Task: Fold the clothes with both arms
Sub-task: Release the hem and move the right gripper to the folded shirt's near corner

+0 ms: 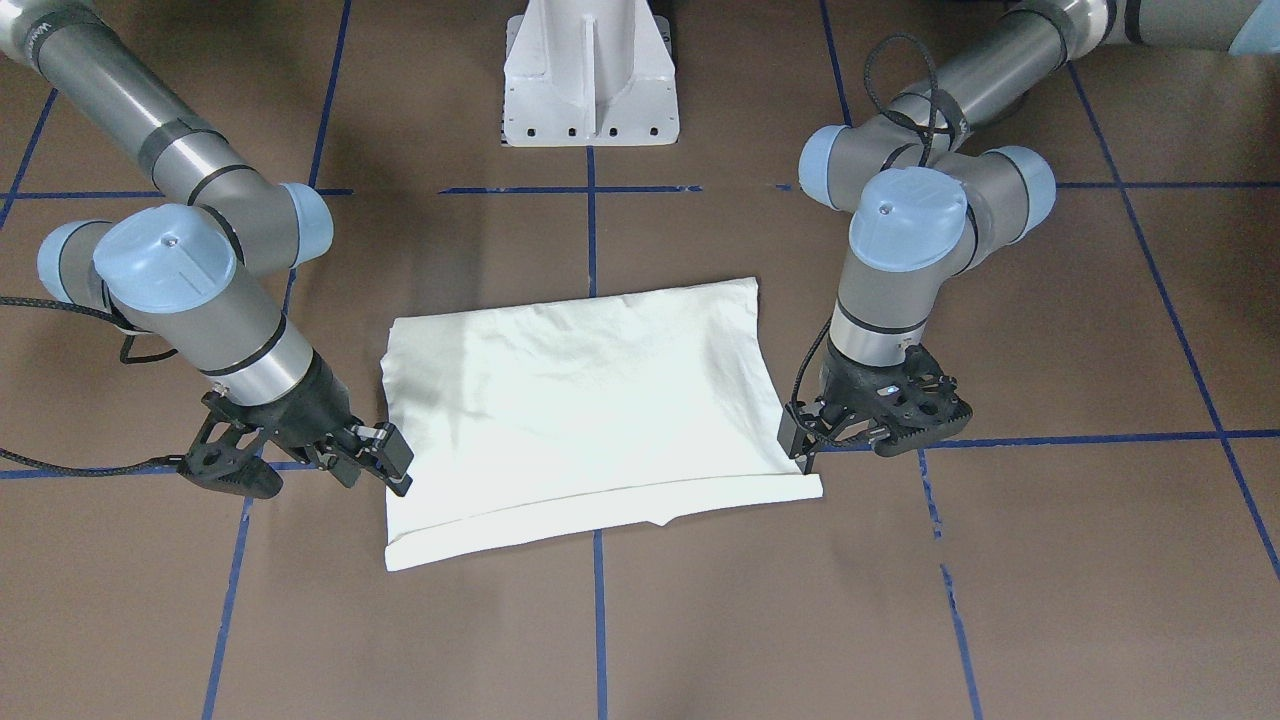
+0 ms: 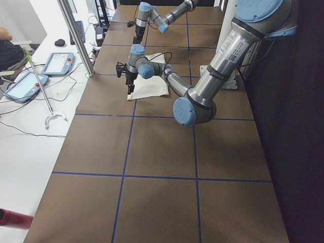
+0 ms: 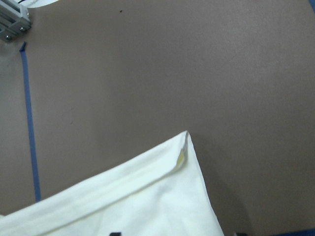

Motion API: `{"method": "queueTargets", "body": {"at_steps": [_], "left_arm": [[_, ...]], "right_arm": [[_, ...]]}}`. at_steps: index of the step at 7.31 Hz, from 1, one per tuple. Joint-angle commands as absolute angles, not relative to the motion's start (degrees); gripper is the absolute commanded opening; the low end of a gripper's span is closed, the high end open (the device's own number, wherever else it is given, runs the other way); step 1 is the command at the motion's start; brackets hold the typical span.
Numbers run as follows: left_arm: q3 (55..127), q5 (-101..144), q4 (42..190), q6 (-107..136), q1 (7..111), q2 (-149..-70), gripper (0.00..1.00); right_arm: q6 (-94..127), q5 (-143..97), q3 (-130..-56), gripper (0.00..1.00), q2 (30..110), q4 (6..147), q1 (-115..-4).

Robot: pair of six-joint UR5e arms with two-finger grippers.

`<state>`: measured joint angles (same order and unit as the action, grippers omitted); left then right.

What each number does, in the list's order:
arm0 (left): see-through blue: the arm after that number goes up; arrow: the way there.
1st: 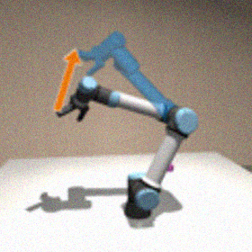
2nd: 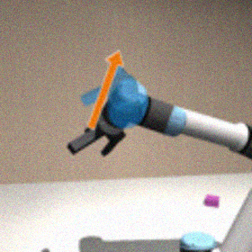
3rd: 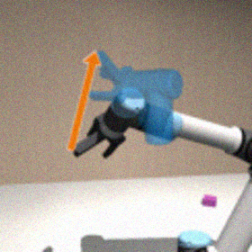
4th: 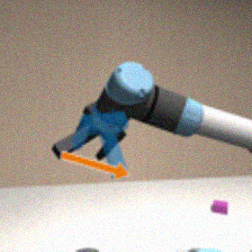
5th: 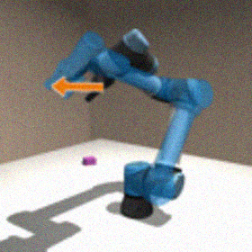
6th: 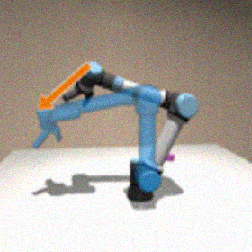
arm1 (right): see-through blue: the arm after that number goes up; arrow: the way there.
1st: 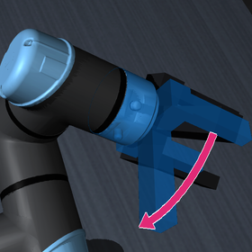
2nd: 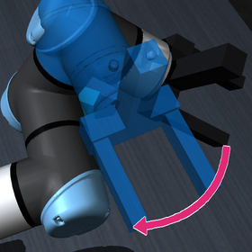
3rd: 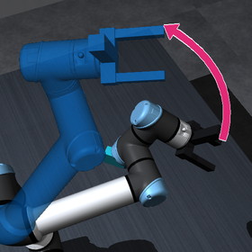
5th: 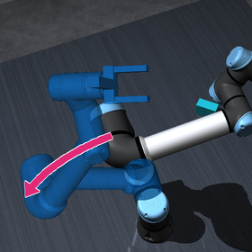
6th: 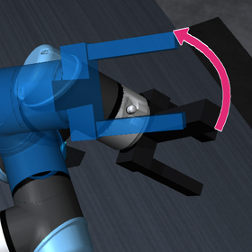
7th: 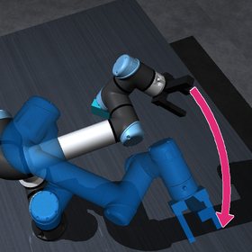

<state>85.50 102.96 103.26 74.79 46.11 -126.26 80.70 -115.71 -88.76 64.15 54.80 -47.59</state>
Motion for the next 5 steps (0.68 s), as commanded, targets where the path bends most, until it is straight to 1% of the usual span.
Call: {"method": "queueTargets", "body": {"at_steps": [1,2,3,4,5], "left_arm": [[88.75,103.01,103.01,74.79,46.40,-125.77,1.00],[89.90,103.01,102.14,74.79,46.41,-125.68,1.00],[90.00,103.01,102.30,74.71,46.32,-125.16,1.00],[90.00,103.01,102.39,74.71,46.32,-125.07,1.00],[90.00,103.01,102.48,74.71,46.32,-125.07,1.00]], "right_arm": [[80.95,-113.14,-103.75,1.00,79.04,55.02,-41.17],[80.86,-108.76,-103.80,0.99,79.71,55.02,-36.96],[80.86,-104.11,-101.45,0.99,78.67,55.11,-33.09],[80.60,-102.41,-97.16,0.98,74.31,55.02,-32.44],[80.60,-102.39,-94.60,0.87,72.53,54.93,-32.43]]}}
